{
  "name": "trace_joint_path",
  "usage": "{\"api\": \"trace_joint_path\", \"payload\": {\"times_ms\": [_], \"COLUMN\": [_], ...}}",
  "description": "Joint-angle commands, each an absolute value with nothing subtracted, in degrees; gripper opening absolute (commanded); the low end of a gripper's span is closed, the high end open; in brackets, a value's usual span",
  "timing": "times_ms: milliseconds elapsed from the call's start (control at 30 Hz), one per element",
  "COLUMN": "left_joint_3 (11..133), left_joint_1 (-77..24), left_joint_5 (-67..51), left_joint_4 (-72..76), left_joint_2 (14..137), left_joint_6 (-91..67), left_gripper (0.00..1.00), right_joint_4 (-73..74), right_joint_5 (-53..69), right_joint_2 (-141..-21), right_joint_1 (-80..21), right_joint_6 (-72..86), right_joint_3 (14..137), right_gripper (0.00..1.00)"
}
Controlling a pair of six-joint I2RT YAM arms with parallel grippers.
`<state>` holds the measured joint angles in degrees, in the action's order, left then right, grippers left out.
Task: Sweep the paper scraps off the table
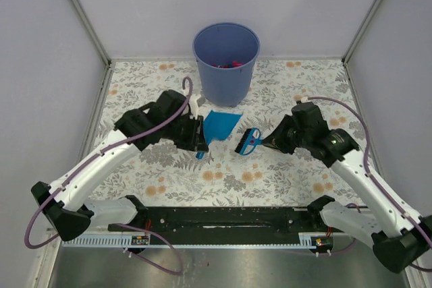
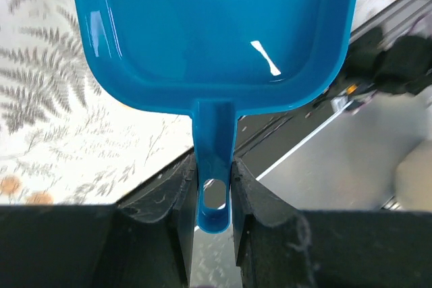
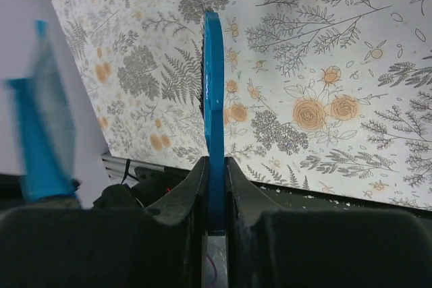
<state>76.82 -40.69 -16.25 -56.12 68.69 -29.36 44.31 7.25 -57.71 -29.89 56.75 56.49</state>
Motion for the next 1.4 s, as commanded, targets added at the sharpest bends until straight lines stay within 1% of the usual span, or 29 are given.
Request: {"api": "trace_joint_path", "payload": {"times_ms": [0,133,200,367,467,767,1033,1367], "left_joint_3": [72.78,72.15,73.29,74.97,74.53,72.42,73.65,74.18], "left_joint_1": [-45.51,-50.26,-52.72,-55.98,-56.25,-56.69,-56.95,-57.48], "left_joint_5": [-5.99,1.99,6.05,13.00,14.41,13.18,13.54,12.13], "left_joint_4": [-57.74,-60.81,-63.27,-66.09,-65.31,-61.00,-59.50,-57.48], "left_joint_2": [66.10,67.05,69.86,75.05,76.55,82.61,87.62,91.57], "left_joint_6": [-27.77,-27.69,-27.42,-27.33,-27.25,-24.08,-21.27,-19.87], "left_gripper": [0.00,0.00,0.00,0.00,0.00,0.00,0.00,0.00], "right_joint_4": [49.39,50.45,50.01,46.85,44.74,42.19,41.13,40.69], "right_joint_5": [6.26,-4.28,-8.59,-14.66,-17.75,-16.08,-14.07,-10.11], "right_joint_2": [-53.09,-54.40,-56.94,-64.06,-68.36,-78.04,-82.17,-86.22], "right_joint_1": [-29.97,-29.97,-29.97,-29.97,-29.88,-29.97,-29.97,-29.97], "right_joint_6": [49.50,41.68,38.16,28.23,22.17,16.00,11.52,10.72], "right_joint_3": [60.54,65.47,68.02,71.28,70.93,71.80,71.63,72.33], "right_gripper": [0.00,0.00,0.00,0.00,0.00,0.00,0.00,0.00]}}
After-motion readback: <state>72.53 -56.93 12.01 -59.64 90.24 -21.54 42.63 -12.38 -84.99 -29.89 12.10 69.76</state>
